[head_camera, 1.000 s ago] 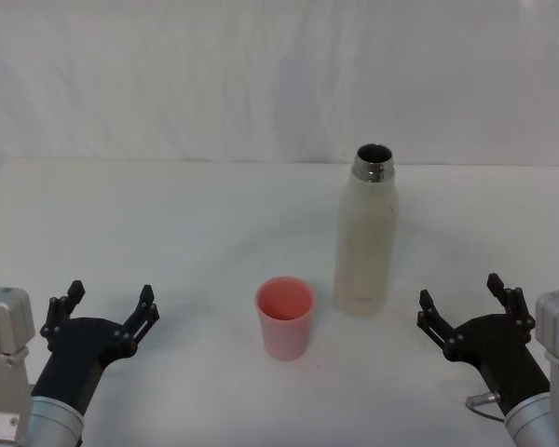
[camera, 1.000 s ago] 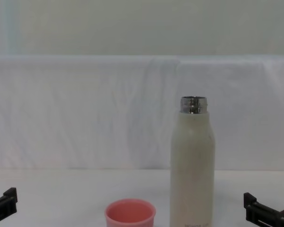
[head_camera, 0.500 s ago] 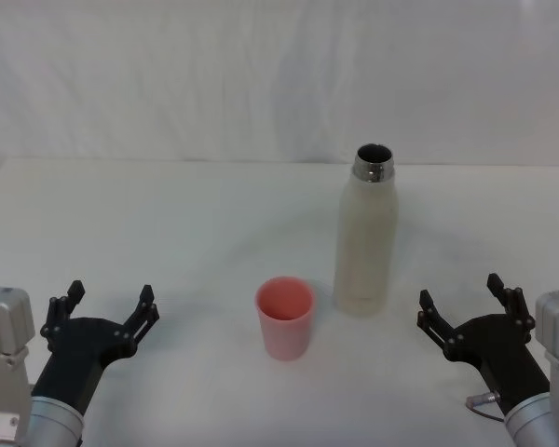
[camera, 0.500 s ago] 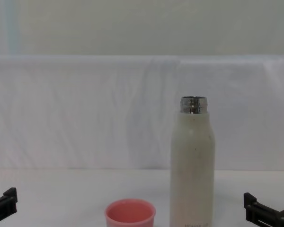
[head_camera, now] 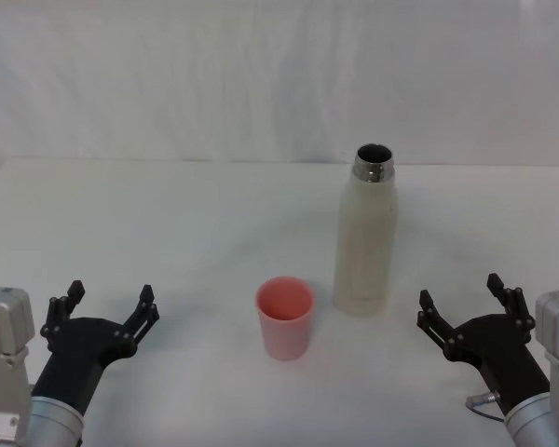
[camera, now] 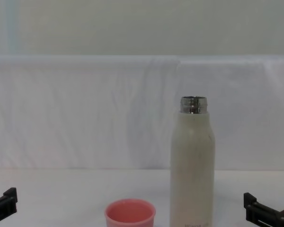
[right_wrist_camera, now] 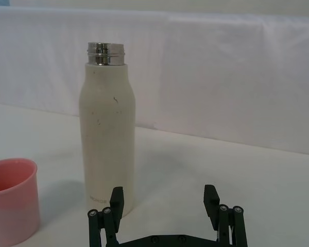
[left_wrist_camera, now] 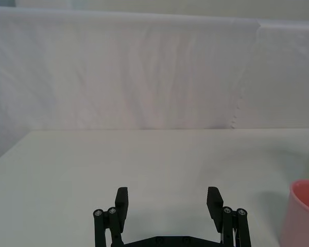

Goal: Grasp the thermos with one hand and pour water into the cup lid.

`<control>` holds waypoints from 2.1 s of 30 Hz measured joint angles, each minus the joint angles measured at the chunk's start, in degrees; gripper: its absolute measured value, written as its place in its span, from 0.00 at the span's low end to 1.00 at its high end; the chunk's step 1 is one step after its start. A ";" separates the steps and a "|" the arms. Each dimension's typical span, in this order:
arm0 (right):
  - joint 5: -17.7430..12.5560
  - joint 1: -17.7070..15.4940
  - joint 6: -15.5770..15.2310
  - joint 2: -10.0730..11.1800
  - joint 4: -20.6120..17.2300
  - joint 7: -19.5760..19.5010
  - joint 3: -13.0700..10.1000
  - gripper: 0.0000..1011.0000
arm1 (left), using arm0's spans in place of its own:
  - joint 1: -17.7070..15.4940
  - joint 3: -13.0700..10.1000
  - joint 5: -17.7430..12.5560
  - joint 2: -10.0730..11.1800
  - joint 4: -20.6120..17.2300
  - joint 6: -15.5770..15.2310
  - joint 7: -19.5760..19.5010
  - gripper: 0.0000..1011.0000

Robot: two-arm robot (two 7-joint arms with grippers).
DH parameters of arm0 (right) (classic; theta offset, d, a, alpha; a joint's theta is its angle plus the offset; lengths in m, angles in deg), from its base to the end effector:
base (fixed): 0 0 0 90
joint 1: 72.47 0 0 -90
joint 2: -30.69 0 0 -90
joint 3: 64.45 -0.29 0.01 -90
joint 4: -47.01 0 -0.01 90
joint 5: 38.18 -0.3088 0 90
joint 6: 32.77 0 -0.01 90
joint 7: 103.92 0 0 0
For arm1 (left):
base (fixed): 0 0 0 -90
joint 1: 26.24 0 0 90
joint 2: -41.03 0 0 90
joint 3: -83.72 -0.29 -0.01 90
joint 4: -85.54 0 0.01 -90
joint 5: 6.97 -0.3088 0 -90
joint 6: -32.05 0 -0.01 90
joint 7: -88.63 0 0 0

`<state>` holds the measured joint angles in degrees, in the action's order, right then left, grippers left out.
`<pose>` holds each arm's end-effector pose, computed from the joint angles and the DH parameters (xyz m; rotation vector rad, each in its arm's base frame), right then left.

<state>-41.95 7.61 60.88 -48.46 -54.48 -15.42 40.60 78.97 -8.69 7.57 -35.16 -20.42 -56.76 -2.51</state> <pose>0.2659 0.0383 -0.2976 -0.0032 -0.0891 -1.3018 0.2530 0.0376 -0.2852 -0.0381 0.0138 1.4460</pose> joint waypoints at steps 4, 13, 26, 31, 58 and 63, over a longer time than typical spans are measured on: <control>0.06 -0.04 0.00 -0.05 -0.05 0.09 -0.07 0.99 | 0.00 0.00 0.00 0.00 0.00 0.00 0.00 0.99; 0.10 -0.06 -1.16 -1.08 -2.31 2.86 -1.12 0.99 | 0.00 0.00 0.00 0.00 0.00 0.00 0.00 0.99; -1.81 3.01 -6.81 -0.38 -3.64 10.87 -0.88 0.99 | 0.00 0.00 0.00 0.00 0.00 0.00 0.00 0.99; -2.08 4.62 -8.66 0.12 -2.90 12.42 -0.56 0.99 | 0.00 0.00 0.00 0.00 0.00 0.00 0.01 0.99; -3.04 12.99 -11.75 -0.52 4.32 14.46 1.66 0.99 | 0.00 0.00 0.00 0.00 0.00 0.00 0.00 0.99; -3.26 14.55 -11.83 -1.09 5.71 14.47 2.13 0.99 | 0.00 0.00 0.00 0.00 0.00 0.00 0.00 0.99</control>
<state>-45.21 22.16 49.05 -49.55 -48.78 -0.95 42.72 78.97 -8.69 7.57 -35.16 -20.42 -56.77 -2.51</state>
